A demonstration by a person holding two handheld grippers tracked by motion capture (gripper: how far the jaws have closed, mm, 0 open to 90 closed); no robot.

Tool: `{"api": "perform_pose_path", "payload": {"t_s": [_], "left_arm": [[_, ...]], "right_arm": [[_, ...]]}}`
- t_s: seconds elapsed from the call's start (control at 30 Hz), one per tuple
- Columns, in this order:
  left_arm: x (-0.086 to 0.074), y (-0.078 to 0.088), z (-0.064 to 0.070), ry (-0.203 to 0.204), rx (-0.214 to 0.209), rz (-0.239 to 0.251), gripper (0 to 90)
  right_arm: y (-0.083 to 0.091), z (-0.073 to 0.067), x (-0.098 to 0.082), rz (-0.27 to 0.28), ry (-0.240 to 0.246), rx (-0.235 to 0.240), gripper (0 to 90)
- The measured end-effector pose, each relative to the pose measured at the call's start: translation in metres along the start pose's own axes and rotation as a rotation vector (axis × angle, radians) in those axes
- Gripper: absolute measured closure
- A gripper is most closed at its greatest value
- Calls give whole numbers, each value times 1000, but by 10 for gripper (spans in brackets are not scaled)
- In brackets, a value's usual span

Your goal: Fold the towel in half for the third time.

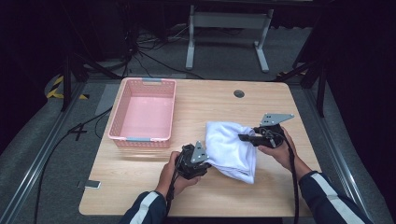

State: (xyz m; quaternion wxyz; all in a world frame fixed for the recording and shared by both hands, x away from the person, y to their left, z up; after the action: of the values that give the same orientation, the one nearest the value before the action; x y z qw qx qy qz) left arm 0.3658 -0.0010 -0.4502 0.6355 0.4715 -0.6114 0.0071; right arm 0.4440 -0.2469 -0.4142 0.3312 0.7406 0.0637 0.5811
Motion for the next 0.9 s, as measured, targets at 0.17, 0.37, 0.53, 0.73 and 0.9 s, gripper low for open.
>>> {"api": "perform_pose_path", "payload": {"t_s": [0.17,0.37,0.53,0.73,0.9], "left_arm": [[-2,12,-18,30,35,27,659],[-6,23,-35,69,60,52,659],[-6,31,-44,86,91,73,659],[-7,43,-58,109,131,87,660],[-10,56,-72,122,189,99,660]], "right_arm": [[-12,-2,20,10,15,2,658],[-25,-2,42,25,39,13,658],[-31,-3,57,37,52,21,658],[-46,-1,79,42,73,41,658],[-57,-2,100,53,87,50,658]]}}
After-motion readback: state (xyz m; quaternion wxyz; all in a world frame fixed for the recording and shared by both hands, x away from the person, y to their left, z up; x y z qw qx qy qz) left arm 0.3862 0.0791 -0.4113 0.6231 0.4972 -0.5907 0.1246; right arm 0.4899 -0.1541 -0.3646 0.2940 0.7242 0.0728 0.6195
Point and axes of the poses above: each handheld gripper's, and its own axes: y roughly backward along the jaws, x roughly out of its top, z roughly to its right, the point moved 4 cm from there along -y, roughly forward along the jaws, and after that the axes turned 11 degrees about x, right-handed, at the moved point
